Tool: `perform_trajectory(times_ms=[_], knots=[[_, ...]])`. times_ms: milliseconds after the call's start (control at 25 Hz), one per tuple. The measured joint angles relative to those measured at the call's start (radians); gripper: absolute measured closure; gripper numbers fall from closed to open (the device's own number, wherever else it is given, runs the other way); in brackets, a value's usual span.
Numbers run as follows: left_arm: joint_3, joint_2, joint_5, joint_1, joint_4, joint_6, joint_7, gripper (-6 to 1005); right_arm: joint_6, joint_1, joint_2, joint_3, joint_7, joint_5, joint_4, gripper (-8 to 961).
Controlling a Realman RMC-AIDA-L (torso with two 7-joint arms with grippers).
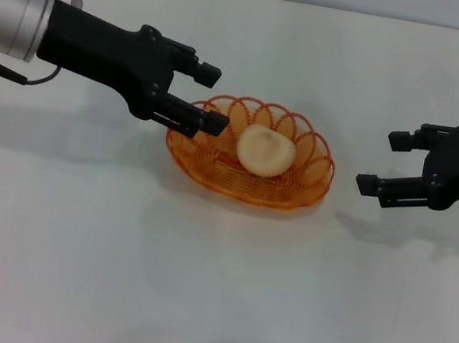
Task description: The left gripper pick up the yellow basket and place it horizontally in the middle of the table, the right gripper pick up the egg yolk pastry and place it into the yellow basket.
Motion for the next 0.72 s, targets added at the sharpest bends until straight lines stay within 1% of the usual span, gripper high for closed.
perform_trajectory(times_ms=[720], knots=[[0.000,0.007,0.000,0.000,0.002,0.002,0.010,227,-0.011,0.006,0.000,0.000,0.000,0.002,-0.008,94]])
